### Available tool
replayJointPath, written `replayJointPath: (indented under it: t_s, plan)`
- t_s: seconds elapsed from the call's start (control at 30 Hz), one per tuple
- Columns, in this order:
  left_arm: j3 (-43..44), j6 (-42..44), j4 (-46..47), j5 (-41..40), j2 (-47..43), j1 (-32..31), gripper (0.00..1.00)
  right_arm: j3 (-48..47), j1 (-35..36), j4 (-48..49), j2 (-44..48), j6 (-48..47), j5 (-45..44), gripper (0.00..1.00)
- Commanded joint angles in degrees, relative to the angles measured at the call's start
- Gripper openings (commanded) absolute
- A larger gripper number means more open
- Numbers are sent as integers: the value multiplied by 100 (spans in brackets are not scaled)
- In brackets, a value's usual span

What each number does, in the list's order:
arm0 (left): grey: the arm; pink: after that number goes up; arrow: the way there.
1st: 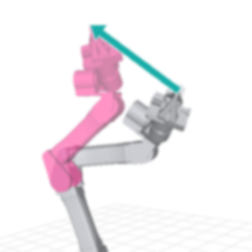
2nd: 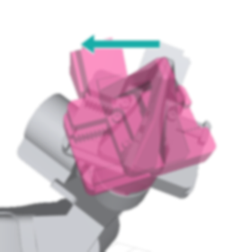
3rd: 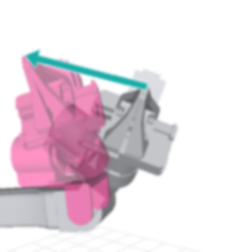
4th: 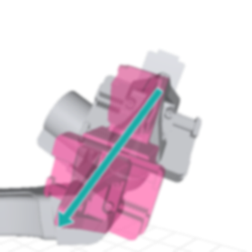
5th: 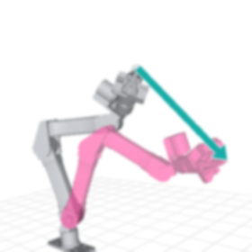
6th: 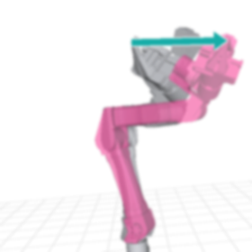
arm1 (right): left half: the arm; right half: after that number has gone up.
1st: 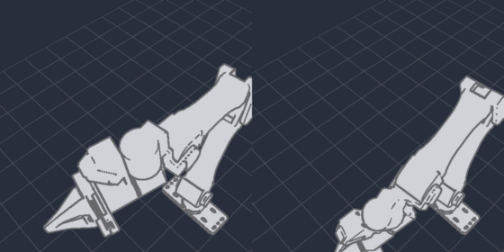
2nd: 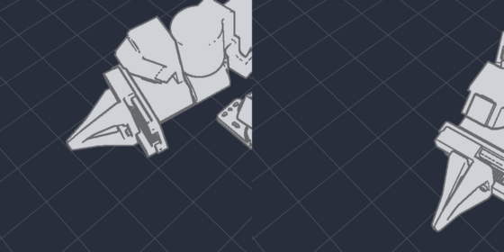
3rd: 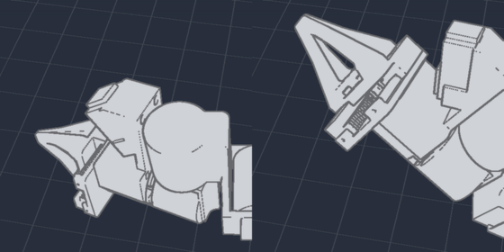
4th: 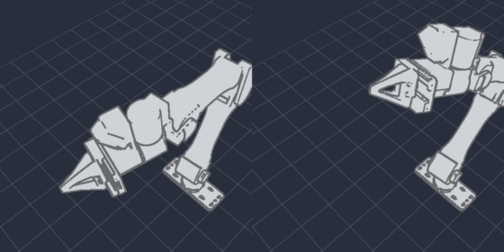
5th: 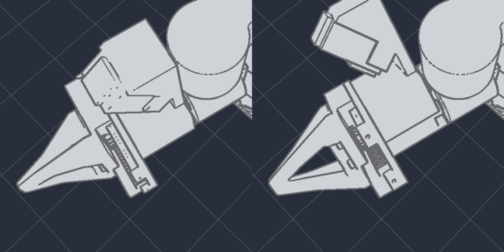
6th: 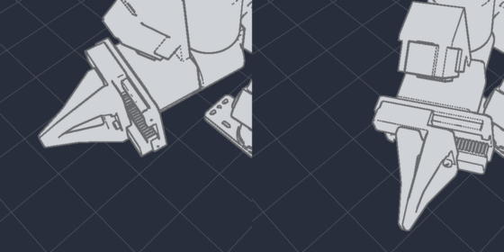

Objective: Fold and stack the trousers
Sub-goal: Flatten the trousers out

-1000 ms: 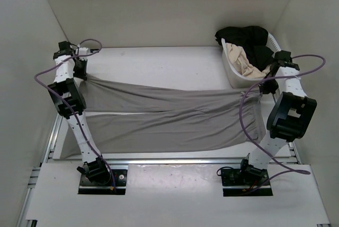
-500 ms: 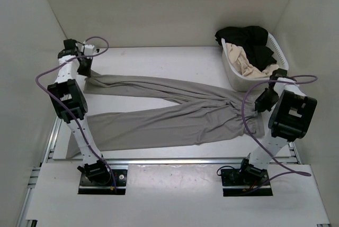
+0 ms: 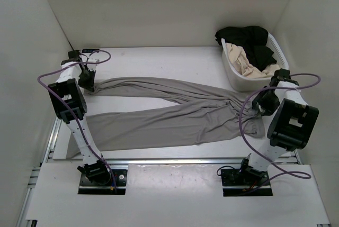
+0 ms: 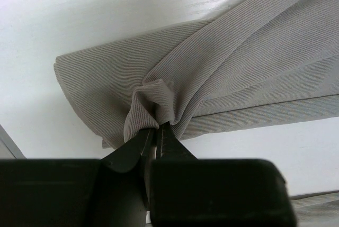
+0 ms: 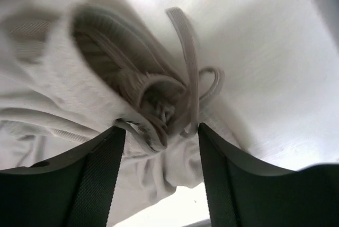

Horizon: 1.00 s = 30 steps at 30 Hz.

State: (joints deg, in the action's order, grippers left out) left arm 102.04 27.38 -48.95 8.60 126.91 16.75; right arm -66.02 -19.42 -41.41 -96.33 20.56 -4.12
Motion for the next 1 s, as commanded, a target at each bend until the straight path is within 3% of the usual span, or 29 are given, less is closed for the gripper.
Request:
replayJointPath:
  t_s: [0.0, 0.13, 0.37, 0.53, 0.67, 0.8, 0.97]
  plan:
    - [-17, -31, 78, 124, -492, 12, 15, -481, -9, 230, -104, -271, -19, 63]
    - [-17, -31, 78, 124, -439, 12, 15, -859, -9, 335, -667, -271, 87, 63]
    - [-123, -31, 78, 10, -439, 12, 15, -1053, -9, 942, -702, -386, 606, 59]
    - [-123, -31, 78, -51, -439, 12, 15, -1326, -9, -50, -404, -141, -886, 57]
    - [-71, -83, 78, -51, -439, 12, 15, -773, -62, -289, 342, 53, -1688, 57]
    - [-17, -83, 26, -51, -334, 12, 15, -702, -62, -289, 1159, 54, -1575, 61]
    - [88, -31, -27, -51, -281, 12, 15, -825, -115, 167, 986, -210, -384, 62]
